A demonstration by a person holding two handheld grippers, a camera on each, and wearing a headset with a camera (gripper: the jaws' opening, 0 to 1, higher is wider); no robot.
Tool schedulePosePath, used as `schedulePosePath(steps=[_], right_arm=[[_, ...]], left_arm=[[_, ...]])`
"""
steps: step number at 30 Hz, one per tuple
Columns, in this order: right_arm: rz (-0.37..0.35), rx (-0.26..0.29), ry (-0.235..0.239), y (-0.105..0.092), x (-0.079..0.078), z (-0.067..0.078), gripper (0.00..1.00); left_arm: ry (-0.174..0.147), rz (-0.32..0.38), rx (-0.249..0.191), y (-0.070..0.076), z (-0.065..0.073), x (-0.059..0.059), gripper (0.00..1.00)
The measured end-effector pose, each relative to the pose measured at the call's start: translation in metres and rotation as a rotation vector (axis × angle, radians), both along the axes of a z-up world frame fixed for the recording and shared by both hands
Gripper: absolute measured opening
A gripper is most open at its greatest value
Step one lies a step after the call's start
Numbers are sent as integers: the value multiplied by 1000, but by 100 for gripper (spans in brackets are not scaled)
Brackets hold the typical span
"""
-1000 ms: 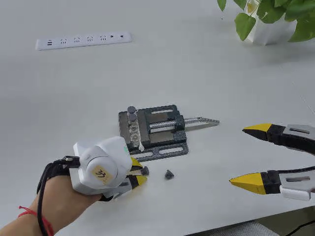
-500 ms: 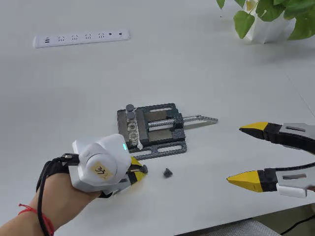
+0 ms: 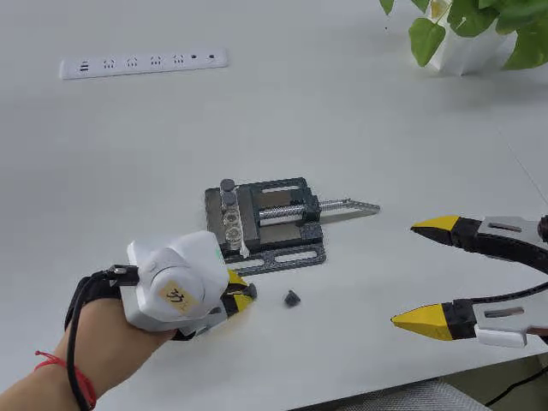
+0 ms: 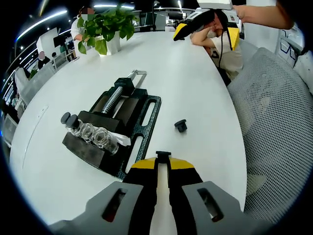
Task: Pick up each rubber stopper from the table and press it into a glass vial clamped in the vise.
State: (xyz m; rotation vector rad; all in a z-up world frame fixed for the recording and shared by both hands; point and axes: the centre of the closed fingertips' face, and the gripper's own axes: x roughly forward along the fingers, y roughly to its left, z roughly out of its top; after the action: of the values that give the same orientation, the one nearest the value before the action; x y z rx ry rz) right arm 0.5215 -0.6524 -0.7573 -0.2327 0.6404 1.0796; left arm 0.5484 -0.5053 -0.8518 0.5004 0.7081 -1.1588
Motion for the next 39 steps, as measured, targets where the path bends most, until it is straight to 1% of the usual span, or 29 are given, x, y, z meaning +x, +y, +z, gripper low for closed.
schedulePosePath(steps=[2, 4, 7, 11, 12, 13, 15, 17, 18, 19, 20, 22, 23, 24, 25, 27, 28, 29, 30, 32, 33, 35, 37, 39], right_arm=[[4, -1, 1, 1, 0, -2, 68], [10, 3, -2, 5, -1, 0, 68], [20, 11, -8, 15, -1, 5, 69], [42, 30, -25, 30, 0, 18, 70], [48, 35, -31, 33, 0, 21, 71], [56, 44, -38, 36, 0, 24, 70], [69, 58, -49, 42, 3, 31, 70], [83, 59, -57, 49, 5, 38, 69], [100, 61, -69, 55, 6, 44, 69], [106, 66, -73, 57, 7, 44, 68], [113, 71, -69, 61, 9, 47, 67], [135, 72, -69, 70, 8, 54, 65], [161, 67, -86, 77, 7, 59, 64], [177, 67, -95, 81, 7, 62, 61], [192, 68, -92, 87, 6, 65, 59], [219, 64, -90, 92, 4, 66, 55], [240, 63, -103, 96, 4, 67, 53], [250, 64, -105, 100, 3, 69, 52], [268, 60, -102, 104, 2, 71, 51], [300, 46, -110, 109, 0, 73, 45], [316, 45, -107, 112, -2, 75, 43], [345, 35, -105, 116, -4, 76, 39], [366, 29, -105, 117, -6, 78, 35], [395, 28, -94, 120, -9, 79, 28]], left_arm=[[-4, 5, -10, 1, 4, 0, 4], [-3, 14, -24, 1, 11, 0, 4], [-6, 32, -47, 2, 22, 1, 4], [-16, 41, -78, 2, 38, 0, 3], [-19, 42, -84, 1, 43, -1, 3], [-24, 42, -98, 0, 50, -2, 3], [-32, 38, -110, -2, 64, -5, 3], [-35, 35, -120, -4, 72, -7, 3], [-40, 30, -127, -6, 79, -9, 3], [-42, 28, -129, -7, 83, -10, 3], [-45, 22, -139, -9, 91, -12, 3], [-46, 17, -150, -11, 100, -15, 3], [-50, 17, -155, -12, 107, -16, 3], [-47, 16, -158, -13, 108, -17, 3], [-43, 16, -164, -14, 112, -18, 3], [-42, 13, -170, -15, 120, -20, 3], [-42, 9, -173, -15, 124, -21, 3], [-41, 7, -176, -16, 127, -21, 3], [-43, 4, -180, -17, 133, -23, 3], [-41, 2, -191, -19, 139, -24, 3], [-40, 1, -200, -21, 144, -26, 3], [-44, -6, -205, -23, 149, -27, 3], [-39, -8, -211, -24, 152, -28, 3], [-39, -13, -216, -25, 155, -31, 3]])
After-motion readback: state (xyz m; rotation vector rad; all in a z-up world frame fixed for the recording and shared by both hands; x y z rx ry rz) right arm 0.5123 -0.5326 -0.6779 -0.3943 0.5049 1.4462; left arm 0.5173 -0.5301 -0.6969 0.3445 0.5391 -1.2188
